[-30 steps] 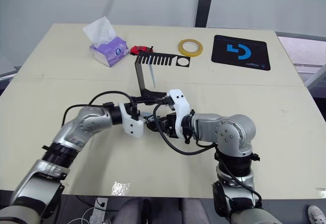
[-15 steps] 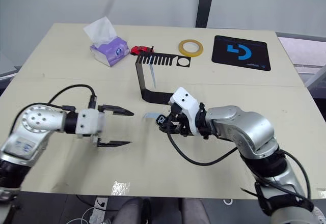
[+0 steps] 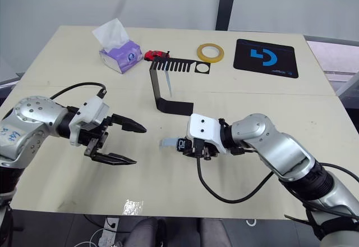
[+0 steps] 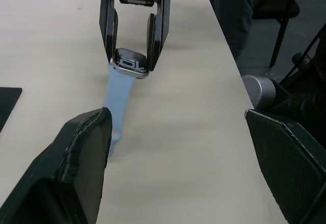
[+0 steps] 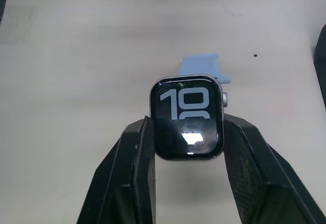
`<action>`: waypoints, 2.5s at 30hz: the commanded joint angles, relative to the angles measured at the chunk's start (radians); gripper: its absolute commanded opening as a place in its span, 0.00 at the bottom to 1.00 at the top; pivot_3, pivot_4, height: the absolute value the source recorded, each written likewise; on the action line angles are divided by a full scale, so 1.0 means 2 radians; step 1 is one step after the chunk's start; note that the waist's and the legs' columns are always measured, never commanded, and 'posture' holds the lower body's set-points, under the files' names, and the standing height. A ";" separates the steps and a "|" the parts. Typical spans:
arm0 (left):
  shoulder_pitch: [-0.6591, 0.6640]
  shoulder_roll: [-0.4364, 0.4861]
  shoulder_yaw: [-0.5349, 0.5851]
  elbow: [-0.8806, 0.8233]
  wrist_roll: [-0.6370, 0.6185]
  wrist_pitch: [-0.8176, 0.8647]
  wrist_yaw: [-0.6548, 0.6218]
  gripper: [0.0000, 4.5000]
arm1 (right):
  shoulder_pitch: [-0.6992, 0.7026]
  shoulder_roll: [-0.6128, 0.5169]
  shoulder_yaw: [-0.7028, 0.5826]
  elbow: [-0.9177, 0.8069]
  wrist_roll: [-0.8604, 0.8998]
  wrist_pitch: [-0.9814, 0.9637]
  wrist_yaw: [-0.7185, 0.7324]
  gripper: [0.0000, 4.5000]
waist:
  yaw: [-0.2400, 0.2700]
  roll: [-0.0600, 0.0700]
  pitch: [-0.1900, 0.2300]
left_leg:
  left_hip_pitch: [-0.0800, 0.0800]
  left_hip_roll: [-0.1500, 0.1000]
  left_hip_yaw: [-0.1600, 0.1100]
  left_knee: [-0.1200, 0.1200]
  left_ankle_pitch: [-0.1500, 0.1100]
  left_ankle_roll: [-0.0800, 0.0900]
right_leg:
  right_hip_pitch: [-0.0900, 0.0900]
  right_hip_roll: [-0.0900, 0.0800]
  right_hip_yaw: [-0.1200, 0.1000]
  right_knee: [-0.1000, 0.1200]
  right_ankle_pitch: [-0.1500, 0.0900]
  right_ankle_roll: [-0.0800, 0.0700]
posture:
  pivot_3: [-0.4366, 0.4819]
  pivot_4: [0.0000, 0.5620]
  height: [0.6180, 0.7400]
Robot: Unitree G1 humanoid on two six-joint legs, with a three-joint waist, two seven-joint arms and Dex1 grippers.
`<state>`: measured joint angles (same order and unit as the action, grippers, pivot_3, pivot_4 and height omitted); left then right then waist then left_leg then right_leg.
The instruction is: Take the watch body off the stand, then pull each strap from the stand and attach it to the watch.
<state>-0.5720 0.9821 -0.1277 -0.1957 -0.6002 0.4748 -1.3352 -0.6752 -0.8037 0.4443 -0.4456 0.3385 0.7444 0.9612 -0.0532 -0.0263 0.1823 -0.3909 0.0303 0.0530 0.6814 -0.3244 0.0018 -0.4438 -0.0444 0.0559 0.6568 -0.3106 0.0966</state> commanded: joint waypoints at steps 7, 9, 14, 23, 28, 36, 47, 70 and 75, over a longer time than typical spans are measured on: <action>0.008 -0.037 0.011 -0.007 0.096 -0.116 0.034 0.98 | 0.005 0.040 -0.043 -0.008 0.036 0.081 -0.020 0.34 | 0.001 0.000 0.000 | 0.000 0.000 0.000 0.000 0.000 0.000 | 0.000 0.000 0.000 0.000 0.000 0.000 | 0.48 0.27 0.98; 0.018 -0.056 0.016 0.000 0.131 -0.175 0.059 0.98 | 0.001 0.065 -0.065 0.001 0.062 0.137 -0.038 0.34 | 0.001 0.000 0.000 | 0.000 0.000 0.000 0.000 0.000 0.000 | 0.000 0.000 0.001 0.000 0.000 0.000 | 0.48 0.27 0.98; 0.049 -0.098 0.027 0.025 0.215 -0.320 0.131 0.98 | -0.014 0.129 -0.127 0.028 0.109 0.271 -0.090 0.34 | 0.001 0.000 0.000 | 0.000 0.000 0.000 0.000 0.000 0.000 | 0.000 -0.001 0.001 0.002 0.000 0.000 | 0.48 0.27 0.98; 0.084 -0.156 0.020 0.074 0.328 -0.480 0.251 0.98 | -0.038 0.229 -0.220 0.053 0.146 0.413 -0.163 0.34 | 0.002 0.000 0.000 | 0.000 0.000 0.000 0.000 0.000 0.000 | 0.000 -0.001 0.001 0.002 0.000 0.000 | 0.48 0.27 0.98; 0.079 -0.188 0.012 0.100 0.384 -0.503 0.314 0.98 | -0.041 0.264 -0.250 0.069 0.153 0.435 -0.199 0.34 | 0.002 0.000 0.000 | 0.000 0.000 0.000 0.000 0.000 0.000 | 0.000 -0.001 0.000 0.002 0.000 0.000 | 0.48 0.27 0.98; 0.086 -0.208 -0.011 0.101 0.420 -0.468 0.344 0.98 | -0.037 0.278 -0.259 0.076 0.167 0.435 -0.235 0.34 | -0.001 0.000 0.000 | 0.000 0.000 0.000 0.000 0.000 0.000 | 0.000 -0.001 0.000 0.002 0.000 0.000 | 0.48 0.27 0.98; 0.082 -0.204 -0.025 0.102 0.439 -0.441 0.349 0.83 | -0.036 0.281 -0.263 0.074 0.189 0.435 -0.261 0.34 | -0.001 0.000 0.000 | 0.000 0.000 0.000 0.000 0.000 0.000 | 0.000 -0.001 0.000 0.002 0.000 0.000 | 0.48 0.27 0.98; 0.070 -0.203 -0.026 0.112 0.451 -0.442 0.361 0.34 | -0.039 0.281 -0.267 0.078 0.219 0.435 -0.289 0.34 | -0.001 0.000 0.000 | 0.000 0.000 0.000 0.000 0.000 0.000 | 0.000 -0.001 0.000 0.002 0.000 0.000 | 0.48 0.27 0.98; 0.067 -0.204 -0.026 0.115 0.451 -0.441 0.364 0.34 | -0.040 0.280 -0.267 0.079 0.224 0.435 -0.292 0.34 | -0.001 0.000 0.000 | 0.000 0.000 0.000 0.000 0.000 0.000 | 0.000 -0.001 0.000 0.002 0.000 0.000 | 0.48 0.27 0.98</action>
<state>-0.4232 0.5702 -0.1802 0.0485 0.2994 -0.4025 -0.6239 -0.7394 -0.2457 -0.0710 -0.2699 0.7594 1.6093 0.3785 -0.0550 -0.0266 0.1819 -0.3912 0.0303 0.0526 0.6816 -0.3243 0.0015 -0.4440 -0.0473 0.0567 0.6613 -0.3103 0.0969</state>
